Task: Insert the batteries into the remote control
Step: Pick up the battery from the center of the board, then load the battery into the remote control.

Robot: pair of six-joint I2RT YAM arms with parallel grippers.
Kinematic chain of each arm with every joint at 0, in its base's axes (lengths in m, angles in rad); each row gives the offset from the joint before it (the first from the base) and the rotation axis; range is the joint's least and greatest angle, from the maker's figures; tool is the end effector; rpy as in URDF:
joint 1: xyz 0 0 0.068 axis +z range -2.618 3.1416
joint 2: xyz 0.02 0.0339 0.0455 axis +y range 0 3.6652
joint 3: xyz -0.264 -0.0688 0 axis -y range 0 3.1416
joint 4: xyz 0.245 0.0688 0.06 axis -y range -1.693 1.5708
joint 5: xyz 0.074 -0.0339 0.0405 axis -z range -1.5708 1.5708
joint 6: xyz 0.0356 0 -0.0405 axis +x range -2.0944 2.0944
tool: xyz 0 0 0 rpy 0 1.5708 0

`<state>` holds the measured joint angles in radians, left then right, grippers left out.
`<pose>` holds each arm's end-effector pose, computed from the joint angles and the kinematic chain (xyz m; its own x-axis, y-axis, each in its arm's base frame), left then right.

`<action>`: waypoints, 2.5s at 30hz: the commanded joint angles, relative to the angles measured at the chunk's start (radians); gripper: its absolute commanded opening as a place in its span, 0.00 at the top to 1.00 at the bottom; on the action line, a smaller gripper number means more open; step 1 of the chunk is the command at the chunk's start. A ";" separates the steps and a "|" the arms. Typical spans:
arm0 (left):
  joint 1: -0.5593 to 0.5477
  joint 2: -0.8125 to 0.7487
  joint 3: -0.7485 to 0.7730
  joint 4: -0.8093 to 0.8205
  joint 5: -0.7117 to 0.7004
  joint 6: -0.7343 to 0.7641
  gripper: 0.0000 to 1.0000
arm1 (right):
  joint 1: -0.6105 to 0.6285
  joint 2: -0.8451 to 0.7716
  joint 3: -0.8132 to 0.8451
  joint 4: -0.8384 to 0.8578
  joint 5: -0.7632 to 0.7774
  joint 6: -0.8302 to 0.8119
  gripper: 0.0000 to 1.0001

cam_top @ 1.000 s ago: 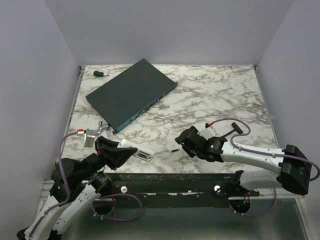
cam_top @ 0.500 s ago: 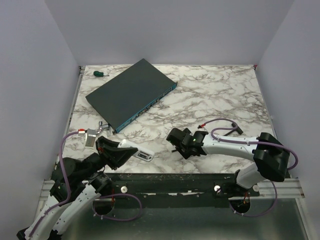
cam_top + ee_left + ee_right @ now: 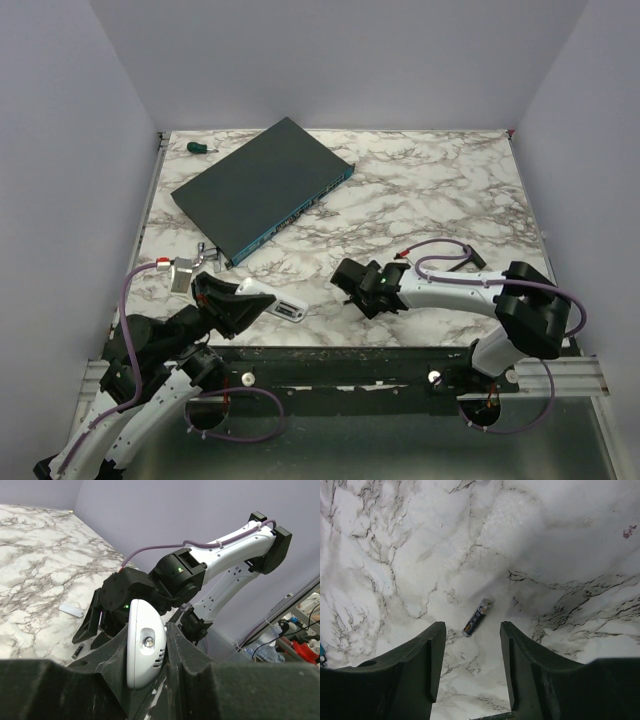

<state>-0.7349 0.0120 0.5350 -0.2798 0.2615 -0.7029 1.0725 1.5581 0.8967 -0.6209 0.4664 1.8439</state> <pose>0.0261 -0.0360 0.3171 -0.4027 -0.4777 -0.7808 0.7517 0.3141 -0.5799 0.1464 0.2356 0.1729 -0.5730 0.7464 -0.3384 0.6363 0.6654 0.3902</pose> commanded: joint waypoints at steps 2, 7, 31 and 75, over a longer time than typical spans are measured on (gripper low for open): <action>0.002 -0.070 0.012 0.007 -0.018 0.010 1.00 | 0.001 0.031 0.011 0.000 0.026 0.031 0.46; 0.002 -0.070 0.016 0.006 -0.023 0.011 1.00 | -0.002 0.056 0.013 0.004 0.032 0.030 0.49; 0.003 -0.070 0.055 -0.036 -0.046 0.036 1.00 | -0.014 0.160 0.056 -0.094 0.034 -0.021 0.81; 0.003 0.296 -0.013 0.188 -0.070 -0.239 1.00 | -0.013 -0.844 -0.263 0.580 0.048 -1.490 0.99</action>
<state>-0.7349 0.2943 0.5312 -0.2077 0.1513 -0.8745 1.0603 0.7841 0.6498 -0.1493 0.5953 0.5686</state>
